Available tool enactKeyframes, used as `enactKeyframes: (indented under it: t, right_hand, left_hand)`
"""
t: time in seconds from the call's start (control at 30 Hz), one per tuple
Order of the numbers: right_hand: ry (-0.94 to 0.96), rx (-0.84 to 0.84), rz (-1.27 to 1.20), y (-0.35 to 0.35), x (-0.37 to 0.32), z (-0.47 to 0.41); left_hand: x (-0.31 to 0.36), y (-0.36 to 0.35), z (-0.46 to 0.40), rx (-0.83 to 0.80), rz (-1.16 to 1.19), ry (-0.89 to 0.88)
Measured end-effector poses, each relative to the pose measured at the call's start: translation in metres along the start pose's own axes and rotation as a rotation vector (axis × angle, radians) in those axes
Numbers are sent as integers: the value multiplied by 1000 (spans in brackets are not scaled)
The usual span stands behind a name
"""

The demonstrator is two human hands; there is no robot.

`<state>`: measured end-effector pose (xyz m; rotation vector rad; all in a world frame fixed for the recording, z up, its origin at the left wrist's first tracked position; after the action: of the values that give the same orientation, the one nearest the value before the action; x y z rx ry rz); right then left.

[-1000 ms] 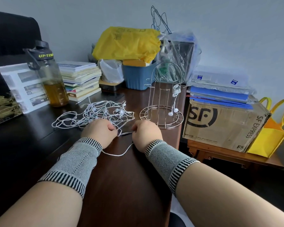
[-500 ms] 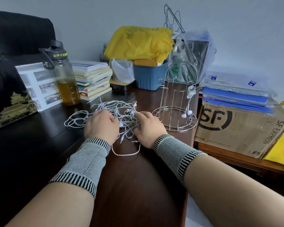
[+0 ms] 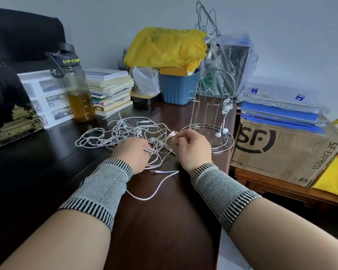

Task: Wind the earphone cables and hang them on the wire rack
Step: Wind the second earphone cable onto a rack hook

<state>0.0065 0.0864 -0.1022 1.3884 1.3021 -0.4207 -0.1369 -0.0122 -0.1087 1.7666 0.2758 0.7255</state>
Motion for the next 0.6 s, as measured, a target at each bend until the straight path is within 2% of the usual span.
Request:
enactKeyframes:
  t: [0.17,0.3,0.37,0.43,0.5,0.57,0.6]
  right_hand:
    - [-53,-56,213,-6,5,-3]
    - [-56,-56,264,-5,5,-3]
    - [25,-73,299,-9,0,-3]
    - [136,-153,353,-22,-6,-4]
    - [216,-262,432,-36,-8,-3]
    - [267,-333,515,-46,-9,-1]
    - [277,-346,540,-48,-8,0]
  left_hand:
    - [-12,16,3,14,121,124]
    - [-31,25,3,181,244,219]
    - [-30,29,3,234,130,233]
    - [-19,36,4,297,19,162]
    - [-1,43,7,363,55,23]
    - [15,37,6,325,140,-107]
    - [20,29,5,256,144,-143]
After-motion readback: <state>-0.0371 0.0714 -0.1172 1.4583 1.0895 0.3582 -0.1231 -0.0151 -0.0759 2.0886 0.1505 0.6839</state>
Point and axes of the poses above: each hand's wrist, its own z-axis away from the middle knuckle, its own y-axis out of the back of the hand, x = y × z, the point moved 9 cm from there along -z, towards the middle knuckle, and after that the axes turned 1 degree about z, right-handed, at the moved point
